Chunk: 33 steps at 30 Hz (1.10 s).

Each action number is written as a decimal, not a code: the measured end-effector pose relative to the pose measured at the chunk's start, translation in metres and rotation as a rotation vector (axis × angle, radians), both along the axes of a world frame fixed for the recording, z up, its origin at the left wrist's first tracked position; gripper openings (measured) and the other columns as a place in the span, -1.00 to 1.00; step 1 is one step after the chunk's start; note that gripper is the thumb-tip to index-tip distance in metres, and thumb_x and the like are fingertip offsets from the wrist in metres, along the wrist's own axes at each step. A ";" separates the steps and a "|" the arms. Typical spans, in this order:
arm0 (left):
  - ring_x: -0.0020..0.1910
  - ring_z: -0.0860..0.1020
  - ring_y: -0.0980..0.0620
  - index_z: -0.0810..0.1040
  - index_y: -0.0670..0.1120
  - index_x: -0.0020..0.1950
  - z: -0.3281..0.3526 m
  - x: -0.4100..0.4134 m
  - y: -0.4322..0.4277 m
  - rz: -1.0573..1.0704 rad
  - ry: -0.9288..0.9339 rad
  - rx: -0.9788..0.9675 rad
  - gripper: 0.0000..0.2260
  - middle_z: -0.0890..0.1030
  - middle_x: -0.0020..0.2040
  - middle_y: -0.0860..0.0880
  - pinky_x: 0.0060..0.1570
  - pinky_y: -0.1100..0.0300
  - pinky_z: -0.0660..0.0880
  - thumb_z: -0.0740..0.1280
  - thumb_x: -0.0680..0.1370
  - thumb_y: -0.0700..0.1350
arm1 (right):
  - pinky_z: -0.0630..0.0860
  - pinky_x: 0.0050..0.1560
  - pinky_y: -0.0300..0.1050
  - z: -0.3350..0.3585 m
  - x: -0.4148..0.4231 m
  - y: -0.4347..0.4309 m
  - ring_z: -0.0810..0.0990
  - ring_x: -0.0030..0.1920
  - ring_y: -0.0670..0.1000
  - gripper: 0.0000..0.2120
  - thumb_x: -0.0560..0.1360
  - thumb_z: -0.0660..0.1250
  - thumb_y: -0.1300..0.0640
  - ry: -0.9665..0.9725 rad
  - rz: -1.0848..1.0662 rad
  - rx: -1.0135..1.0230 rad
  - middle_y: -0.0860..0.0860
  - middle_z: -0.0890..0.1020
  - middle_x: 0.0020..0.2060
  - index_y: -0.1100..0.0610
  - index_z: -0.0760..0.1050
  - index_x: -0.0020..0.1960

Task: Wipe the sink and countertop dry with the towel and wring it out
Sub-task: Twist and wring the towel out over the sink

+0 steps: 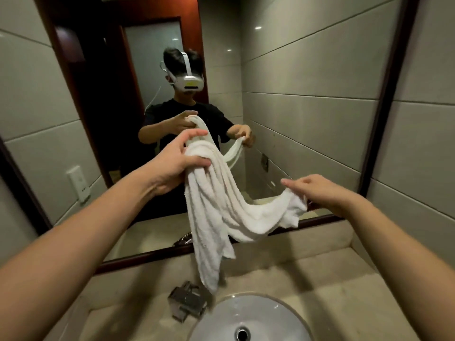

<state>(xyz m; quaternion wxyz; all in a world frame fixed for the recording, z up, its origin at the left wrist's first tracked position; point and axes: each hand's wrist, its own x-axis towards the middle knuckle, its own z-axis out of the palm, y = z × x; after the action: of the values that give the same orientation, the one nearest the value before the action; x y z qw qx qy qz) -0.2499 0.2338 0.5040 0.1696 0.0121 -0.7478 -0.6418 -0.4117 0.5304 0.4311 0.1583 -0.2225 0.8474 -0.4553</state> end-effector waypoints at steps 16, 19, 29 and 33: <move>-0.01 0.65 -0.11 0.57 -0.09 0.23 0.051 -0.034 0.020 0.119 0.361 0.514 -0.69 0.63 0.05 -0.20 0.16 -0.11 0.64 0.38 0.55 -0.37 | 0.61 0.23 -0.01 -0.029 0.067 -0.151 0.66 0.17 -0.14 -0.30 0.21 0.71 0.02 0.195 0.130 -0.576 -0.15 0.70 0.15 -0.02 0.54 0.29; 0.04 0.66 -0.07 0.54 -0.11 0.32 0.025 -0.008 -0.038 0.271 0.195 0.428 -0.70 0.66 0.13 -0.21 -0.09 0.03 0.67 0.42 0.59 -0.22 | 0.63 0.04 0.08 0.004 0.038 -0.136 0.68 -0.02 -0.03 -0.53 0.17 0.59 -0.03 0.367 0.120 -0.289 -0.07 0.73 -0.06 0.04 0.58 0.04; 0.54 0.14 0.35 0.05 0.36 0.62 -0.022 0.034 -0.032 -0.015 -0.140 -0.422 -0.04 0.15 0.59 0.25 0.49 0.18 0.21 0.60 0.40 0.15 | 0.45 -0.25 -0.07 0.106 0.062 -0.166 0.60 -0.10 0.14 -0.63 0.31 0.61 0.08 0.757 0.429 0.510 0.09 0.63 -0.13 0.17 0.54 0.00; 0.44 0.27 0.49 -0.26 0.31 0.63 -0.033 0.008 0.011 -0.065 0.006 -0.401 0.32 0.25 0.50 0.30 0.42 0.38 0.32 0.72 0.29 -0.11 | 0.43 -0.21 -0.13 0.112 0.070 -0.174 0.59 -0.14 0.10 -0.56 0.28 0.62 0.07 0.763 0.463 0.598 0.05 0.65 -0.13 0.11 0.55 0.07</move>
<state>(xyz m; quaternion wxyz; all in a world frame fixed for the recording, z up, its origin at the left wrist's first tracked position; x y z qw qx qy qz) -0.2420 0.2451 0.4708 0.1500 -0.0477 -0.8602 -0.4851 -0.3413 0.3565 0.5427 -0.0080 -0.4985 0.8662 -0.0341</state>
